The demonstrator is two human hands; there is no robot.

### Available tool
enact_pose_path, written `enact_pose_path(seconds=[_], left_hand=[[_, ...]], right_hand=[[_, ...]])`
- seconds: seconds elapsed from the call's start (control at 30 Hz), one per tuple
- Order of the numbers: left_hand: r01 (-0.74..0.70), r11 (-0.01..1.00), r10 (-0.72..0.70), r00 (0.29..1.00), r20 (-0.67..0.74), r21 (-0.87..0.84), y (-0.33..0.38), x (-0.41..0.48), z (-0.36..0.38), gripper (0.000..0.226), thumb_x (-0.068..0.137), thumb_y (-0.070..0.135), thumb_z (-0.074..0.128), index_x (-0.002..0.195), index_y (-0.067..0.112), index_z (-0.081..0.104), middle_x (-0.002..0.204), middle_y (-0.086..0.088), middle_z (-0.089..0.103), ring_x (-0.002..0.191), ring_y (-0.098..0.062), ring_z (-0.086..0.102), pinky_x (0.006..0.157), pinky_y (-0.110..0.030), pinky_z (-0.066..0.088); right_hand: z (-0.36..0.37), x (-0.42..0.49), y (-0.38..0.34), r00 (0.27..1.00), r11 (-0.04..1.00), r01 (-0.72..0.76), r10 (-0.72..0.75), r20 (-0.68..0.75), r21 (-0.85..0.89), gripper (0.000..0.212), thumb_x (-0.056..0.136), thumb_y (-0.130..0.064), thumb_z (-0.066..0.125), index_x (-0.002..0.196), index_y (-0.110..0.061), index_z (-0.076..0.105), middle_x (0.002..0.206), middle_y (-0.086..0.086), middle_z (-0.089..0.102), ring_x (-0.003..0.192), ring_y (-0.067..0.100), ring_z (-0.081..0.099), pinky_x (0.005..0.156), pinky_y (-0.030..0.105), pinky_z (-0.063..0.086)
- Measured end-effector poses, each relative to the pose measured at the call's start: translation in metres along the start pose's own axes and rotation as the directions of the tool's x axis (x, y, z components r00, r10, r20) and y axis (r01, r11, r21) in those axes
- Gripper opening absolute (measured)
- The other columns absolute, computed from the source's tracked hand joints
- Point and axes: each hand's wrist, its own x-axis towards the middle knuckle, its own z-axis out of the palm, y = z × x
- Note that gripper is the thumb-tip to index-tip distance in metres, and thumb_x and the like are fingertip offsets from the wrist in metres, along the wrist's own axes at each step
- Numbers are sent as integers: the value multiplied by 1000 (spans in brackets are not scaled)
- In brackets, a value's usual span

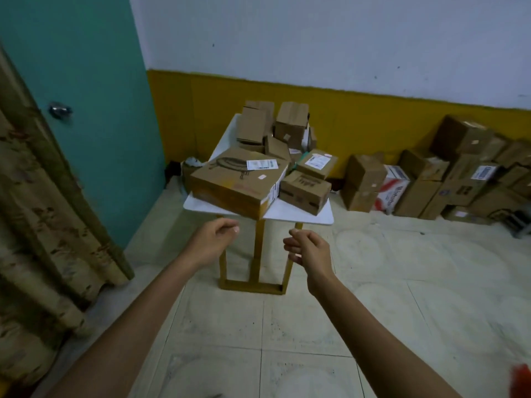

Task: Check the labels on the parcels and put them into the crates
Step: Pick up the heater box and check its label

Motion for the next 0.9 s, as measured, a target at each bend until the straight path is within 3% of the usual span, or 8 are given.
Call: enact_pose_path(seconds=[0.17, 0.27, 0.47, 0.57, 0.67, 0.73, 0.8, 0.9], left_hand=[[157, 985, -158, 987, -4, -72, -50, 114, -19, 56, 94, 29, 57, 144, 21, 34, 140, -6, 47, 126, -24, 47, 101, -40, 43], [235, 970, -238, 969, -60, -58, -75, 164, -27, 65, 93, 30, 59, 148, 19, 25, 148, -10, 36, 132, -28, 40, 102, -39, 38], [308, 951, -298, 938, -178, 28, -106, 259, -49, 68, 92, 24, 60, 148, 12, 24, 151, -15, 31, 135, -33, 34, 106, -43, 35], [323, 910, -256, 932, -258, 262, -111, 288, -51, 64, 92, 26, 60, 146, 13, 28, 148, -15, 34, 131, -33, 38, 100, -45, 39], [52, 752, 19, 995, -100, 658, -114, 303, -35, 59, 91, 33, 59, 143, 18, 36, 148, -7, 36, 130, -26, 38, 99, -41, 41], [-105, 718, 79, 994, 69, 688, -118, 309, -17, 61, 91, 38, 57, 145, 24, 34, 148, -1, 36, 132, -21, 34, 106, -41, 36], [-173, 656, 84, 984, 157, 734, -122, 316, -6, 67, 90, 50, 53, 148, 27, 27, 151, 3, 33, 137, -18, 29, 112, -41, 24], [-374, 439, 187, 927, 324, 817, -123, 323, -8, 90, 77, 75, 48, 148, 24, 26, 149, -3, 40, 138, -24, 36, 112, -51, 19]], right_hand=[[39, 106, 9, 983, 988, -157, 157, -99, 13, 13, 97, -23, 54, 90, -18, 63, 98, 6, 66, 90, 16, 63, 65, 24, 49], [55, 157, 17, 962, 966, -257, 254, -96, -18, 13, 95, -27, 56, 100, -16, 62, 103, 5, 63, 91, 16, 60, 68, 26, 49], [82, 258, 31, 883, 883, -469, 467, -57, -31, 47, 93, -40, 59, 131, -18, 46, 136, 11, 47, 120, 31, 50, 93, 44, 48], [93, 295, 41, 837, 832, -547, 547, -22, -98, 59, 91, -50, 56, 140, -23, 38, 143, 10, 39, 127, 36, 43, 100, 52, 45], [105, 318, 50, 760, 764, -643, 645, 85, -48, 45, 87, -60, 54, 113, -23, 52, 123, 6, 45, 118, 36, 47, 93, 51, 47], [113, 327, 52, 731, 739, -673, 658, 181, 30, 34, 87, -59, 54, 95, -26, 58, 111, 4, 53, 103, 30, 52, 79, 44, 50], [121, 336, 54, 724, 718, -686, 660, 202, 116, 29, 87, -53, 57, 97, -27, 61, 111, 8, 57, 99, 28, 52, 69, 38, 51], [131, 338, 47, 704, 686, -707, 655, 276, 172, 29, 83, -49, 63, 89, -22, 73, 90, 8, 73, 86, 28, 67, 51, 30, 56]])
